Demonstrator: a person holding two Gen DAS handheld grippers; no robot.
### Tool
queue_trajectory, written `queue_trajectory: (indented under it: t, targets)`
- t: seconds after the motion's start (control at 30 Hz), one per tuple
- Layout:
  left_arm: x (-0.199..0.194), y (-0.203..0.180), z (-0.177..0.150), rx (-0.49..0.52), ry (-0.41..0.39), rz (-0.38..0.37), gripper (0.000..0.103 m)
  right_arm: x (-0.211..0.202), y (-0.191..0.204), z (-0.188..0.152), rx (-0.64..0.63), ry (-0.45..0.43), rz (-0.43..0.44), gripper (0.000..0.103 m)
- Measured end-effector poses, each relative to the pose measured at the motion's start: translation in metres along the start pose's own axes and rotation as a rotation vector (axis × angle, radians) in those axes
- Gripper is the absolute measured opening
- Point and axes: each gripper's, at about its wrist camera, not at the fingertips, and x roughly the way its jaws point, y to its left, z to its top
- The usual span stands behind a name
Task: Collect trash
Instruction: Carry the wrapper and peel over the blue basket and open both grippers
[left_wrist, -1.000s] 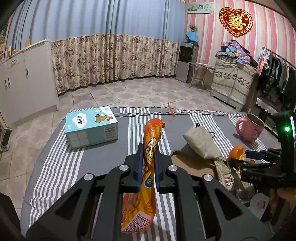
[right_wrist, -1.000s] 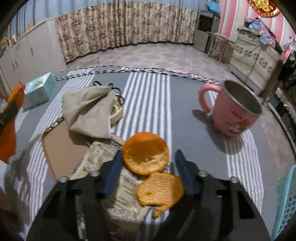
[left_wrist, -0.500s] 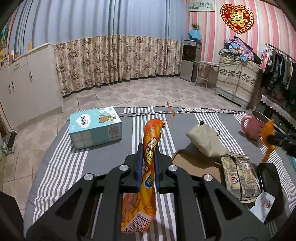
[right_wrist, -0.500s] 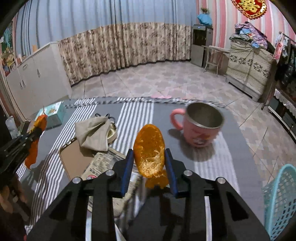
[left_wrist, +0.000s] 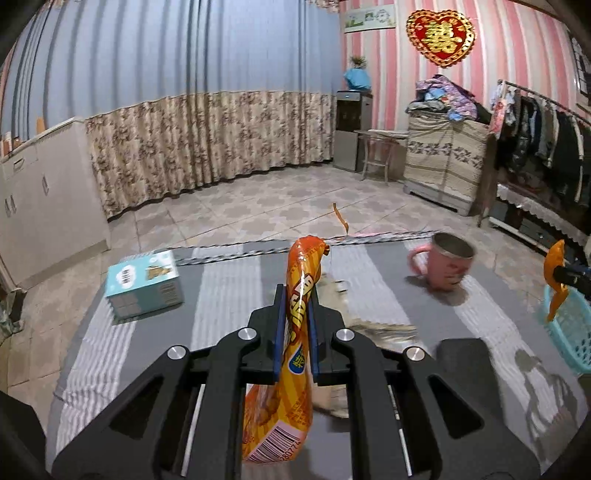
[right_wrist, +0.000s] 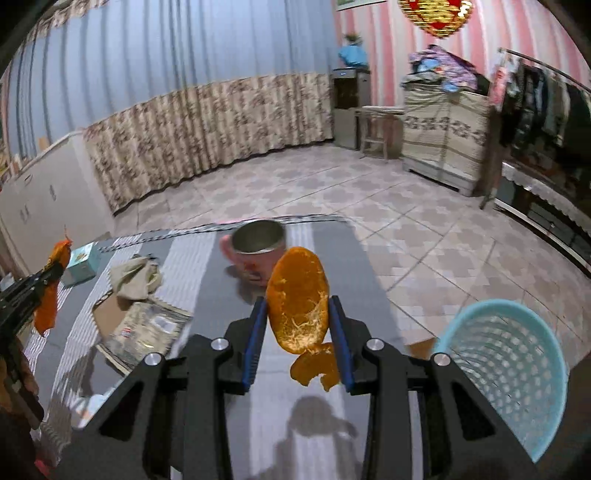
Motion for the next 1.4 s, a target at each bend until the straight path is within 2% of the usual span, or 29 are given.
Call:
queue_trajectory:
  t: [0.33, 0.47, 0.73, 0.9, 1.27, 1.3, 1.33, 1.37, 1.4]
  targets:
    - [-0.003, -0.106, 0.014, 0.057, -0.017, -0.129, 0.009, -0.033, -0.115, -0.027, 0.082, -0.036, -0.221, 0.034]
    - [-0.002, -0.154, 0.014, 0.086, -0.016, -0.191, 0.009, -0.040, -0.150, -0.028, 0.128, -0.044, -0.246, 0.034]
    - [0.004, -0.252, 0.004, 0.145, 0.010, -0.333, 0.009, -0.037, -0.186, -0.033, 0.118, -0.023, -0.286, 0.034]
    - [0.004, -0.314, -0.010, 0.200, 0.019, -0.408, 0.009, -0.038, -0.215, -0.042, 0.196, -0.014, -0.290, 0.034]
    - [0.010, -0.412, -0.031, 0.304, 0.056, -0.529, 0.009, -0.040, -0.244, -0.055, 0.274, -0.017, -0.296, 0.034]
    - [0.011, -0.417, -0.032, 0.312, 0.055, -0.533, 0.010, -0.040, -0.244, -0.056, 0.279, -0.018, -0.295, 0.034]
    - [0.011, -0.420, -0.033, 0.317, 0.058, -0.534, 0.019, -0.040, -0.245, -0.056, 0.285, -0.019, -0.294, 0.034]
    - [0.011, -0.422, -0.033, 0.315, 0.060, -0.533, 0.033, -0.040, -0.247, -0.057, 0.290, -0.021, -0.293, 0.034]
    - [0.013, -0.420, -0.032, 0.309, 0.061, -0.532, 0.039, -0.041, -0.248, -0.057, 0.298, -0.023, -0.289, 0.034]
